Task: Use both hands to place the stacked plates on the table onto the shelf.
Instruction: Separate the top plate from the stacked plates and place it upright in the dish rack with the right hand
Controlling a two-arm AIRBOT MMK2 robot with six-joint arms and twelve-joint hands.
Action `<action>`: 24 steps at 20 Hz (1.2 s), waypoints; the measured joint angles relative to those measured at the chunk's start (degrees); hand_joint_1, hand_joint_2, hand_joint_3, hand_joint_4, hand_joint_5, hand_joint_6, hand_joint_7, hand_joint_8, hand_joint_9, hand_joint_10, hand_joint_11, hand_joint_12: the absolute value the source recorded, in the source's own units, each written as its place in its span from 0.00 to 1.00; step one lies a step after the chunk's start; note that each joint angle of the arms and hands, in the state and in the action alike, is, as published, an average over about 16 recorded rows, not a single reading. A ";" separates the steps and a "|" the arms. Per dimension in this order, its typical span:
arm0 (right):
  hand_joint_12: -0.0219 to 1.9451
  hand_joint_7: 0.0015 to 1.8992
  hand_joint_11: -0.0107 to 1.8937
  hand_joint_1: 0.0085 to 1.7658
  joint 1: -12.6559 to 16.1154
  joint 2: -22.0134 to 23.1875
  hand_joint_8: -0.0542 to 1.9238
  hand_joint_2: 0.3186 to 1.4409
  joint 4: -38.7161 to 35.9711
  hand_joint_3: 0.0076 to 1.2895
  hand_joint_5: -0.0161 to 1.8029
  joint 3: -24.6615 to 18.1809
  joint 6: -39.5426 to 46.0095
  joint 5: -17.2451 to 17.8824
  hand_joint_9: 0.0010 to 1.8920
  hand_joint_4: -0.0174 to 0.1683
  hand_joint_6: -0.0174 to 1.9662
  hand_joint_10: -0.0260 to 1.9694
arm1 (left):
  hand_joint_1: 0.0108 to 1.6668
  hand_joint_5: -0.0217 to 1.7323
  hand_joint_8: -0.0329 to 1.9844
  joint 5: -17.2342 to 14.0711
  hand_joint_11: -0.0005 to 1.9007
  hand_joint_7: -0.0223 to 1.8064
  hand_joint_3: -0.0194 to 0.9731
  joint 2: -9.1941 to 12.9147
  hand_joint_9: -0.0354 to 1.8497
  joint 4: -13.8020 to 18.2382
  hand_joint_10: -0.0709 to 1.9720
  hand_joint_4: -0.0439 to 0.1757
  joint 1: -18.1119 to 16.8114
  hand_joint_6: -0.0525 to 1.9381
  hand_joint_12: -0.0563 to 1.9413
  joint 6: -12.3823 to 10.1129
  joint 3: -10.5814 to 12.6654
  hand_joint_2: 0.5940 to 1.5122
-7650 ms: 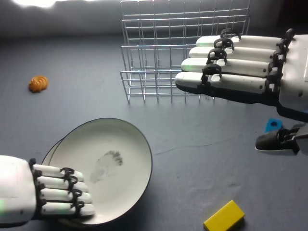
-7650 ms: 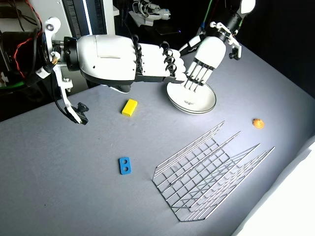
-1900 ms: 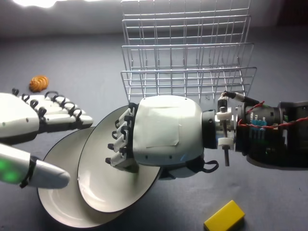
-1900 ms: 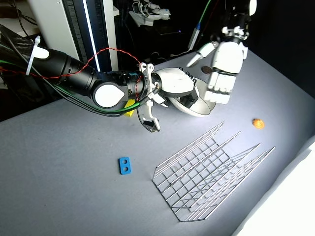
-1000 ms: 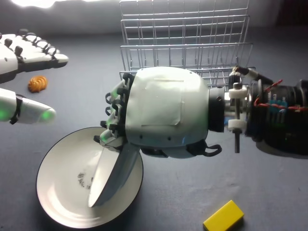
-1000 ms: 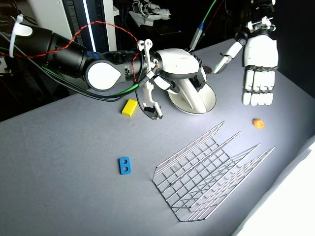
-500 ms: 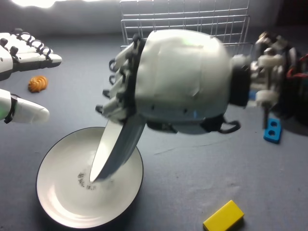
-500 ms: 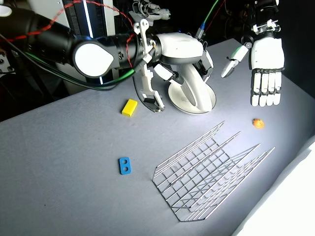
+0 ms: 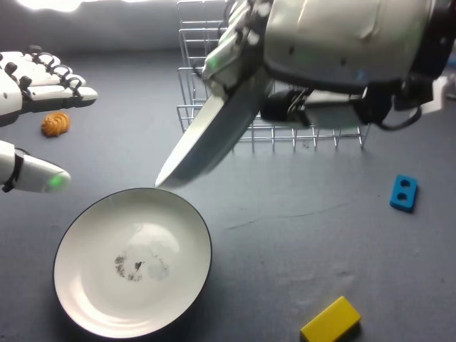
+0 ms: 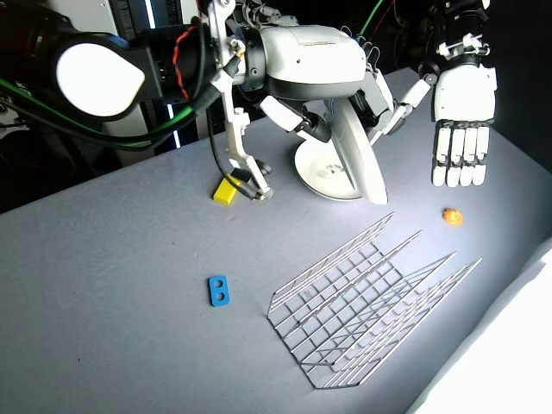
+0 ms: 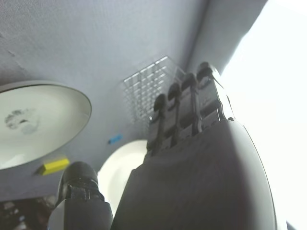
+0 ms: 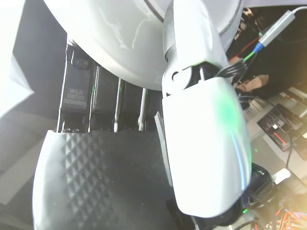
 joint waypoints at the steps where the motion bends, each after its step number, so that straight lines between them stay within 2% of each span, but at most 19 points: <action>1: 0.60 0.53 0.45 0.76 0.53 0.44 0.50 0.60 0.81 0.00 0.48 0.05 0.29 -0.26 0.52 0.07 0.56 0.55 | 0.01 0.05 0.02 -1.00 0.01 0.05 0.03 -0.03 0.04 0.77 0.04 0.23 0.40 0.03 0.03 0.03 0.34 0.51; 5: 0.60 0.53 0.45 0.76 2.52 1.49 0.50 0.60 5.56 0.00 0.49 0.67 0.70 -1.78 0.52 0.08 0.56 0.55 | 0.01 0.05 0.02 -6.41 0.01 0.05 0.03 -0.22 0.04 4.45 0.04 0.23 2.16 0.03 0.03 0.27 1.85 0.51; 13: 0.60 0.53 0.45 0.76 5.60 1.26 0.49 0.60 18.39 0.01 0.49 3.17 0.80 -6.34 0.52 0.09 0.56 0.55 | 0.01 0.05 0.02 -20.82 0.01 0.05 0.03 -0.69 0.04 13.67 0.04 0.23 5.83 0.03 0.03 1.10 4.52 0.50; 16: 0.60 0.53 0.45 0.76 6.27 0.73 0.50 0.60 23.40 0.00 0.49 4.52 0.71 -7.82 0.53 0.09 0.56 0.54 | 0.01 0.05 0.02 -25.30 0.01 0.05 0.03 -0.79 0.04 17.26 0.04 0.23 6.61 0.03 0.04 1.42 4.99 0.50; 20: 0.60 0.53 0.45 0.76 6.86 -0.12 0.49 0.60 28.80 0.01 0.49 6.46 0.54 -9.31 0.53 0.08 0.55 0.54 | 0.01 0.05 0.02 -29.01 0.01 0.05 0.03 -0.87 0.04 20.85 0.04 0.23 7.49 0.03 0.04 1.69 5.16 0.49; 24: 0.61 0.53 0.45 0.76 6.94 -1.27 0.50 0.60 32.91 0.01 0.49 8.59 0.31 -10.35 0.52 0.08 0.55 0.55 | 0.01 0.05 0.02 -30.01 0.01 0.05 0.03 -0.86 0.04 23.34 0.04 0.23 8.18 0.03 0.04 1.77 5.11 0.50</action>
